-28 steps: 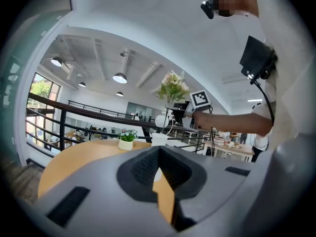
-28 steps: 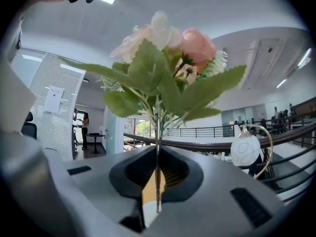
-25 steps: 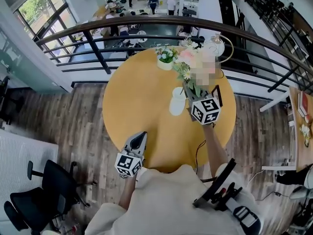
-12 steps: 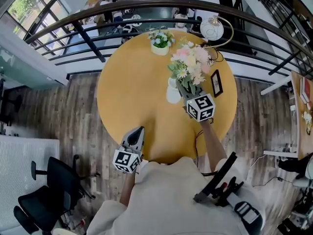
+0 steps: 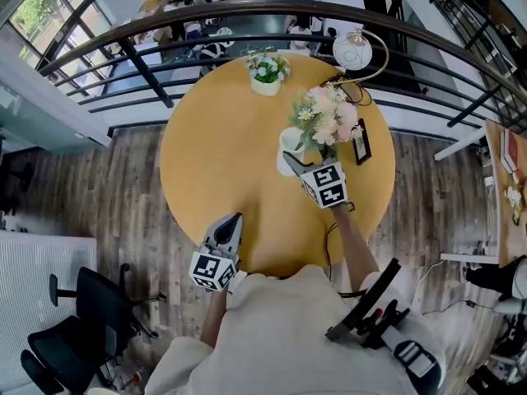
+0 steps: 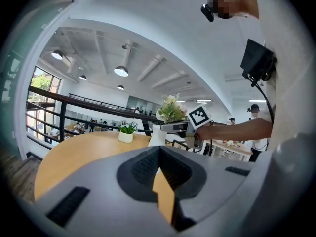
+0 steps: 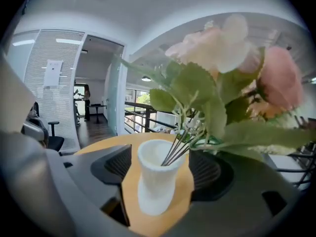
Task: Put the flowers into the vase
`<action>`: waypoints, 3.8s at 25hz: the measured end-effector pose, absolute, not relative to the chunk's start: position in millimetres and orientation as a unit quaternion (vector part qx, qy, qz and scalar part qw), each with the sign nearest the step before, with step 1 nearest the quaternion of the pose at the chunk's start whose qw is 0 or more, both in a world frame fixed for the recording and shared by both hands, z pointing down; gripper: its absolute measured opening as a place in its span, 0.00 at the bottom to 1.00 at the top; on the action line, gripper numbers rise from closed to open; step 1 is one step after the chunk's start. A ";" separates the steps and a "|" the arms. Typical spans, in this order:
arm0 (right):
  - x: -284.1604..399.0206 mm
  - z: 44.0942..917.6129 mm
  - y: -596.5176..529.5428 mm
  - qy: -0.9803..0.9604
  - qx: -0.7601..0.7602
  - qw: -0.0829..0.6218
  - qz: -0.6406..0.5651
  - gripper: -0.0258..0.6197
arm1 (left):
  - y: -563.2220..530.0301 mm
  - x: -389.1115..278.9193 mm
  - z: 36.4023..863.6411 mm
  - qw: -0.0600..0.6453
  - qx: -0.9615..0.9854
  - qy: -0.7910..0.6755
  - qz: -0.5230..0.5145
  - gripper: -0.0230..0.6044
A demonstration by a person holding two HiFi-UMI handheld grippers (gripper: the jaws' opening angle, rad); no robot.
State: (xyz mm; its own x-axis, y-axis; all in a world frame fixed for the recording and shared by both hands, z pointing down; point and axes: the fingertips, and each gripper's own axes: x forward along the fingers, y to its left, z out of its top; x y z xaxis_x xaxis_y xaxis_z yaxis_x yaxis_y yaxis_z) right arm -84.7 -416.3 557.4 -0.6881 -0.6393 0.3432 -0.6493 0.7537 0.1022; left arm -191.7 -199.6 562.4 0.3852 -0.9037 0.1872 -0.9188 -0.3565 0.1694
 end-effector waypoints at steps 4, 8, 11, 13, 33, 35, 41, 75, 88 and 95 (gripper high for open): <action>-83.6 581.0 -417.0 -0.907 0.360 0.216 0.039 0.60 | -197.7 -192.3 562.5 0.123 0.823 -0.554 0.029 0.05; -81.5 604.8 -415.8 -0.901 0.359 0.231 0.081 0.60 | -195.3 -193.6 561.5 0.121 0.821 -0.557 0.027 0.05; -82.2 626.8 -409.9 -0.898 0.349 0.241 0.117 0.60 | -193.6 -194.2 561.2 0.120 0.821 -0.558 0.026 0.05; -79.2 637.5 -404.7 -0.893 0.354 0.249 0.122 0.60 | -192.3 -195.1 560.8 0.119 0.821 -0.558 0.025 0.05; 2.1 565.5 -287.4 -0.925 0.349 0.040 0.142 0.05 | -219.1 -93.3 556.5 0.093 0.885 -0.454 0.050 0.05; 11.1 563.7 -274.7 -0.928 0.342 0.031 0.144 0.05 | -220.1 -77.8 557.2 0.087 0.890 -0.444 0.055 0.05; 44.1 587.1 -236.3 -0.918 0.361 0.028 0.164 0.05 | -203.6 -27.4 562.1 0.082 0.909 -0.402 0.070 0.05; -79.6 568.0 7.7 -0.903 0.412 0.082 0.090 0.05 | 46.2 -146.7 560.5 0.064 0.924 -0.377 0.023 0.05; -30.0 572.2 44.0 -0.901 0.415 0.096 0.085 0.05 | 69.6 -97.4 556.6 0.066 0.925 -0.373 0.020 0.05; -2.2 570.6 38.4 -0.901 0.418 0.081 0.086 0.05 | 70.7 -64.0 554.6 0.058 0.928 -0.366 0.026 0.05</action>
State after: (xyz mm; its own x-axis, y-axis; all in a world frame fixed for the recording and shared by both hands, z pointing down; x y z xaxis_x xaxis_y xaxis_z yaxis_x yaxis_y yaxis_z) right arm -2.2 38.4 570.6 -0.6379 -0.7390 0.2168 -0.7666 0.6361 -0.0873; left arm -64.0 70.7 554.6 0.7303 -0.6771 0.0903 -0.6831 -0.7250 0.0883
